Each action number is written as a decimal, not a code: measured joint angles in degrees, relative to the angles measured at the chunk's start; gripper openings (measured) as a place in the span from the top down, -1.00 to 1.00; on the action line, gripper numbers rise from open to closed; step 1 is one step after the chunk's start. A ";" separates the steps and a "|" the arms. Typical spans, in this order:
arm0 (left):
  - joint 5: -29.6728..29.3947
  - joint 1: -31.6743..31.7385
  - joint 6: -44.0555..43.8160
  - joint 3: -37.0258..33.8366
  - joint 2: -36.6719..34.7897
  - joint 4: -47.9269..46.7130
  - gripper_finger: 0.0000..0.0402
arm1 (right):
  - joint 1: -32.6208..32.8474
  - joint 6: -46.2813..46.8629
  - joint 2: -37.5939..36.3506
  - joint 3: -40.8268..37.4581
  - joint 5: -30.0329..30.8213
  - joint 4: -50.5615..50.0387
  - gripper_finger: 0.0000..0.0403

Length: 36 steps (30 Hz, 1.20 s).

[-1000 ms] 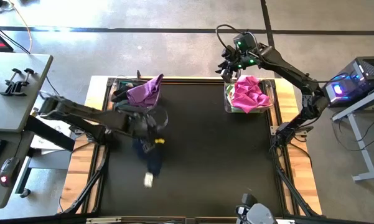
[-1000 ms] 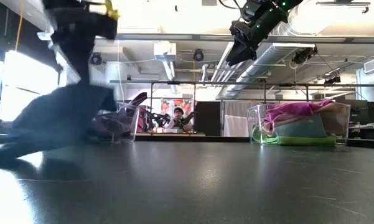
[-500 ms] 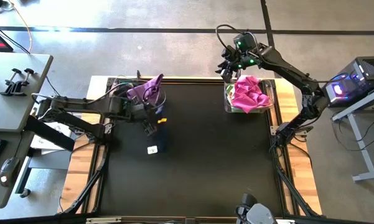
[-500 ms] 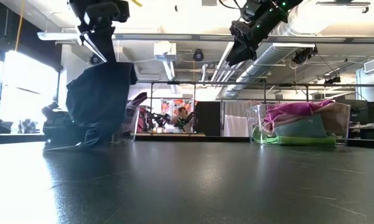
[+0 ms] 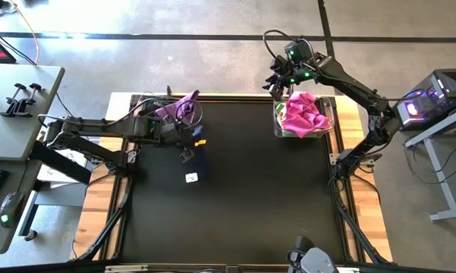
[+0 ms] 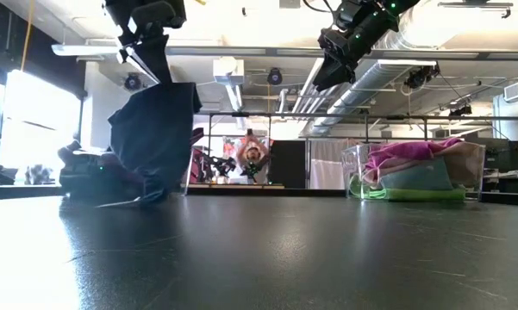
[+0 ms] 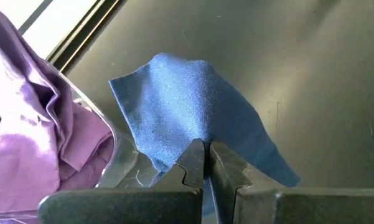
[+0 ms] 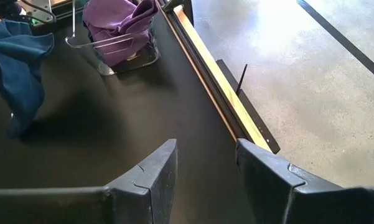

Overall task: Sort towels by color in basket
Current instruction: Put the dark blue kitchen towel into the left transparent bin

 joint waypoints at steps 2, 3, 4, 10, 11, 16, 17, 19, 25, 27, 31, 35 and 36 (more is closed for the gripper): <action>-0.12 0.00 0.02 0.00 0.00 0.12 1.00 | 0.00 0.00 0.00 0.00 0.00 0.00 0.20; -0.13 0.00 0.02 0.00 0.00 0.19 1.00 | 0.00 0.00 0.00 0.00 0.00 0.00 0.20; -0.14 0.00 0.02 0.00 0.00 0.45 1.00 | 0.00 0.00 0.00 0.00 0.00 0.00 0.20; -0.27 0.00 0.02 0.00 0.00 1.13 1.00 | 0.00 -0.02 0.00 0.00 0.00 0.00 0.20; -0.27 0.00 0.02 0.00 0.00 1.13 1.00 | 0.00 -0.02 0.00 0.00 0.00 0.00 0.20; -0.49 0.00 0.02 0.00 -0.02 1.10 1.00 | 0.00 0.00 0.00 0.00 0.00 0.00 0.20; -0.49 0.00 0.02 0.02 -0.02 1.10 1.00 | 0.00 0.00 0.00 0.00 0.00 0.00 0.20; -0.49 0.00 0.02 0.02 -0.06 1.10 1.00 | 0.00 0.02 0.00 0.00 0.00 0.00 0.20; -0.49 0.00 0.02 0.02 -0.07 1.08 1.00 | 0.00 0.37 0.00 0.00 0.00 0.00 0.20; -0.49 0.00 0.02 0.04 -0.07 1.08 1.00 | 0.00 0.37 0.00 0.00 0.00 0.00 0.20; -0.91 0.00 0.02 0.07 -0.07 1.23 1.00 | 0.00 0.39 0.00 0.00 0.00 0.00 0.20; -1.92 0.00 0.02 1.21 -0.07 1.18 1.00 | 0.00 0.41 0.00 0.00 0.00 0.00 0.20; -2.80 0.00 0.04 1.76 -0.07 1.21 1.00 | 0.00 0.39 0.00 0.00 0.00 0.00 0.20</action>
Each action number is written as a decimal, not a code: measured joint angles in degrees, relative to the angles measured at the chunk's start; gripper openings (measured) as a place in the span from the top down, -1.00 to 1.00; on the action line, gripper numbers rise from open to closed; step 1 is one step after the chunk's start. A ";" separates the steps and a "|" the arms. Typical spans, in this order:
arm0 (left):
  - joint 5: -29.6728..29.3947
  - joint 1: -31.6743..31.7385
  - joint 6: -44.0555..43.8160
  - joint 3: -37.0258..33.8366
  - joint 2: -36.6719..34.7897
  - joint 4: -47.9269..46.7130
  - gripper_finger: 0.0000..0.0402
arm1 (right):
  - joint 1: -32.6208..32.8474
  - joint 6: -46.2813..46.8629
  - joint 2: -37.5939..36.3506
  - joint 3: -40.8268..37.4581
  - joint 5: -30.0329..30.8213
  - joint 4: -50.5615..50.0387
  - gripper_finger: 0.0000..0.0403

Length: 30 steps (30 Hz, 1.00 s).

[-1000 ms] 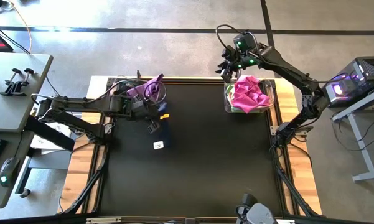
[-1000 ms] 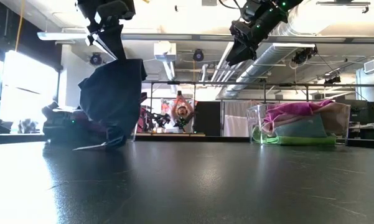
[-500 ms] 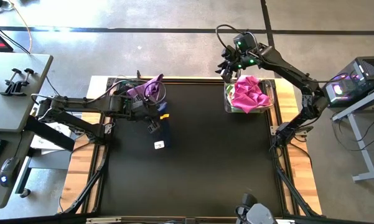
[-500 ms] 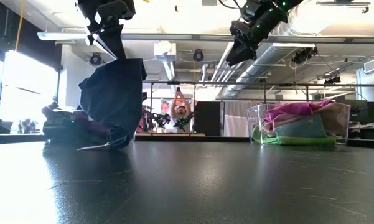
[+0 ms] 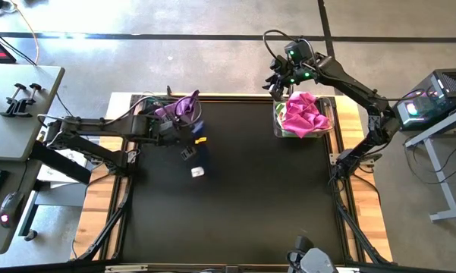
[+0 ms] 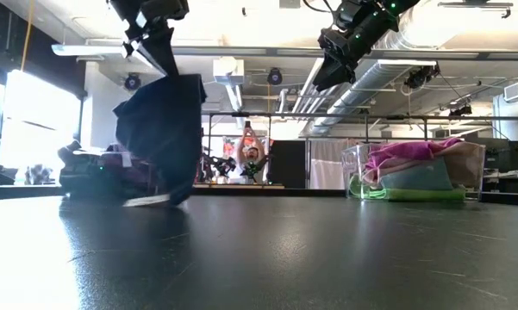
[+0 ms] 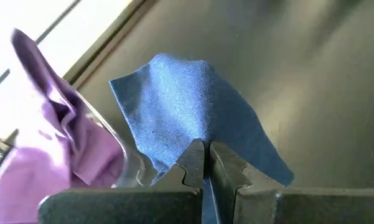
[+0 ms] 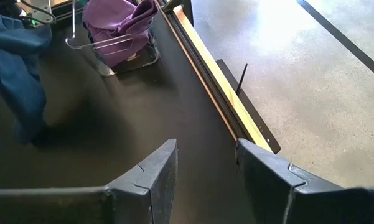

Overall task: Sort towels by color in basket
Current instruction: Put the dark blue kitchen towel into the left transparent bin

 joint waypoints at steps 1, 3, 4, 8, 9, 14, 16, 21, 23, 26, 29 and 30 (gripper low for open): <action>-1.04 0.00 0.08 0.67 0.00 -0.02 1.00 | 0.00 0.00 0.00 0.00 0.00 0.02 0.20; -3.45 0.00 1.05 2.34 0.00 -0.09 1.00 | 0.00 0.00 0.00 0.00 0.00 0.02 0.20; -4.78 0.00 1.99 3.28 0.00 -0.11 1.00 | 0.00 0.00 0.00 0.00 0.00 0.02 0.20; -8.90 0.51 5.49 6.94 -0.04 -0.34 1.00 | 0.00 0.02 0.00 0.00 0.00 0.67 0.20; -9.60 0.86 6.20 7.86 -0.04 -0.35 1.00 | 0.00 0.02 0.00 0.00 0.00 0.90 0.20; -12.18 3.11 10.22 12.41 -0.04 -0.40 1.00 | 0.00 0.04 0.00 0.00 0.00 1.20 0.20; -12.69 4.02 11.67 13.97 -0.04 -0.46 1.00 | 0.00 0.04 0.00 0.00 0.00 1.20 0.20; -13.82 5.97 15.45 17.08 -0.06 -0.66 1.00 | 0.00 0.21 0.00 0.00 0.00 1.20 0.20; -13.82 6.88 16.72 17.90 -0.21 -0.84 1.00 | 0.00 0.64 0.00 0.00 0.01 1.22 0.20; -14.60 7.97 18.00 19.72 -0.56 -1.38 1.00 | 0.00 0.68 0.00 0.00 0.01 1.25 0.20; -16.64 8.85 20.11 22.62 -1.27 -3.99 1.00 | 0.00 0.66 0.00 0.00 0.02 1.27 0.20; -17.48 9.12 20.83 23.63 -1.53 -5.43 1.00 | 0.00 0.68 0.00 0.00 0.02 1.28 0.20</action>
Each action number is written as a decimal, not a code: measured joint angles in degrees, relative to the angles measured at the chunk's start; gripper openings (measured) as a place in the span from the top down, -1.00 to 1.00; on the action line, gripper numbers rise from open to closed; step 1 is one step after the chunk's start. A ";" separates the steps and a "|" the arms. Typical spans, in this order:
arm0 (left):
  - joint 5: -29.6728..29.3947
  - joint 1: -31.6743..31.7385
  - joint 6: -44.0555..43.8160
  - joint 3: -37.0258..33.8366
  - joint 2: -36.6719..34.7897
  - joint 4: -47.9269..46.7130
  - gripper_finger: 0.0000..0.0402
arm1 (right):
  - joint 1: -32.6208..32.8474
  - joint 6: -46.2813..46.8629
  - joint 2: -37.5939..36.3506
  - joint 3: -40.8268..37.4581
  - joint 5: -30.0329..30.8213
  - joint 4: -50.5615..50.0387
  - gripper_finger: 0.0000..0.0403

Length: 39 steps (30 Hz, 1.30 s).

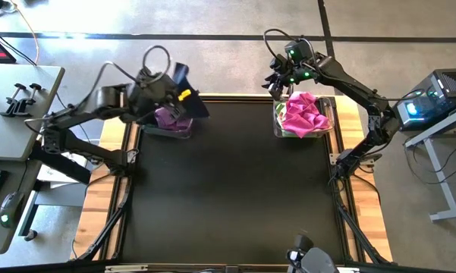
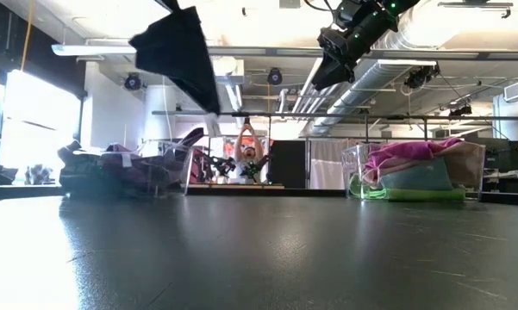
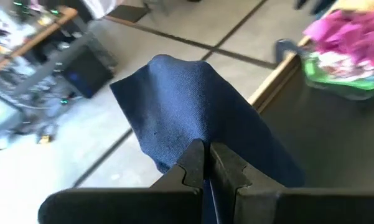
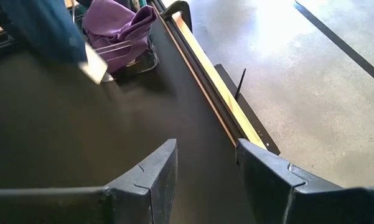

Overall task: Sort towels by color in basket
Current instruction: Put the dark blue kitchen towel into the left transparent bin

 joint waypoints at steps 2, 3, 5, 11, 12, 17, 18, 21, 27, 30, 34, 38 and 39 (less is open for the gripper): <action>-1.82 0.40 0.69 2.21 -0.53 -3.87 1.00 | 0.00 -0.02 0.00 0.00 0.00 0.03 0.20; -2.76 0.64 0.66 3.21 -0.86 -6.28 1.00 | 0.00 -0.02 0.00 0.00 -0.01 0.09 0.20; -4.27 1.32 -0.10 4.74 -1.59 -11.64 1.00 | 0.00 -0.05 0.00 0.00 0.03 0.63 0.20; -5.03 5.05 -8.27 3.04 -3.31 -23.69 1.00 | 0.00 0.39 0.00 0.00 0.04 2.25 0.20; -4.97 5.90 -9.47 1.94 -3.46 -24.73 1.00 | 0.00 0.37 0.00 0.00 0.04 2.33 0.20; -4.98 10.66 -10.47 -6.70 -4.33 -23.07 1.00 | 0.00 0.25 0.00 0.00 0.04 3.41 0.20; -4.93 11.65 -10.49 -8.67 -4.35 -21.85 1.00 | 0.00 0.13 0.00 0.00 0.04 3.55 0.20; -2.41 14.38 -9.80 -14.48 -4.31 -17.32 1.00 | 0.00 0.33 0.00 0.00 0.02 3.70 0.20; 7.79 20.13 -4.37 -25.94 -4.31 -1.17 1.00 | 0.00 0.57 0.00 0.00 0.02 3.51 0.20; 12.23 23.37 -2.26 -30.51 -4.27 6.13 1.00 | 0.00 0.59 0.00 0.00 0.02 3.51 0.20; 17.42 27.65 -1.87 -35.32 -4.27 15.00 1.00 | 0.00 0.59 0.00 0.00 0.02 3.51 0.20; 27.12 32.18 -3.37 -41.15 -4.27 24.82 1.00 | 0.00 0.59 0.00 0.00 0.02 3.51 0.20; 29.64 33.18 -4.13 -42.89 -4.25 27.02 1.00 | 0.00 0.60 0.00 0.00 0.01 3.51 0.20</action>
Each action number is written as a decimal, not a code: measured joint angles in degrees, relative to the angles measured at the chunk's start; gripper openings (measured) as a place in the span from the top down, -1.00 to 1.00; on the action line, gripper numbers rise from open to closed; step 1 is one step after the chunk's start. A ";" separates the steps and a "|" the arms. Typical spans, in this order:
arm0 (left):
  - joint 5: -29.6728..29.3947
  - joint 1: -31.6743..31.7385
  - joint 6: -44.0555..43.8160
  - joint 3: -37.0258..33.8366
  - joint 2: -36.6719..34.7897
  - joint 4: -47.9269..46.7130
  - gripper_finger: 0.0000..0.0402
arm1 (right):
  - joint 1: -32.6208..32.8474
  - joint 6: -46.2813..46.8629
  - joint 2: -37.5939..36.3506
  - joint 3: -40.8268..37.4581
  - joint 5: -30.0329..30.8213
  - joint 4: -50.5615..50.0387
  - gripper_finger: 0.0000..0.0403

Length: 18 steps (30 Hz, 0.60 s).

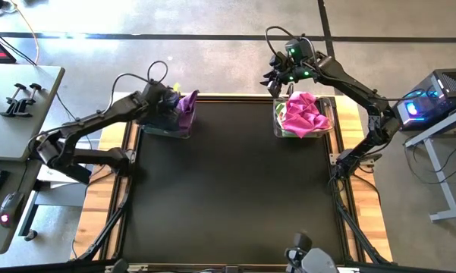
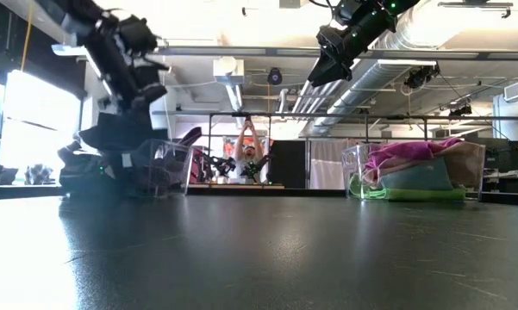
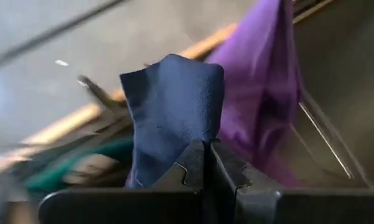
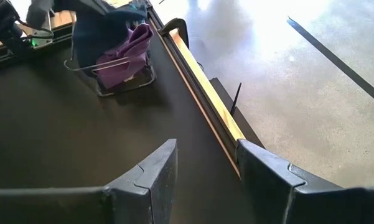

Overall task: Sort towels by color in basket
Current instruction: Put the dark blue kitchen towel into the left transparent bin

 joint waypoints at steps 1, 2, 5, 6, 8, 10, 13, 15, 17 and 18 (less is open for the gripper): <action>2.25 0.85 -0.73 -1.81 0.12 1.97 1.00 | 0.00 0.02 0.00 0.00 0.01 0.00 0.20; 4.02 1.59 -1.69 -3.42 0.31 3.38 1.00 | 0.00 0.02 0.00 0.00 -0.01 -0.02 0.20; 6.36 3.41 -4.86 -8.27 1.16 6.67 1.00 | 0.00 0.24 0.00 0.00 -0.01 -0.01 0.20; 6.41 3.86 -5.99 -9.69 1.55 7.87 1.00 | 0.00 0.26 0.00 0.00 -0.01 0.02 0.20; 6.45 4.37 -8.51 -12.27 2.15 10.71 0.99 | 0.00 0.26 0.00 0.00 -0.01 0.01 0.20; 7.48 4.70 -10.15 -14.24 2.66 14.20 0.97 | 0.00 0.27 0.00 0.00 -0.01 0.00 0.20; 9.45 5.30 -10.29 -14.51 2.91 14.42 0.86 | 0.00 0.26 0.00 0.00 -0.01 -0.02 0.20; 10.75 5.87 -10.40 -13.62 2.78 13.31 0.75 | 0.00 0.26 0.00 0.00 -0.02 -0.02 0.20; 13.00 6.81 -11.09 -11.48 2.28 11.45 0.64 | 0.00 0.26 0.00 0.00 -0.02 -0.02 0.20; 14.16 7.30 -11.73 -9.87 1.98 10.64 0.58 | 0.00 0.26 0.00 0.00 -0.01 -0.02 0.20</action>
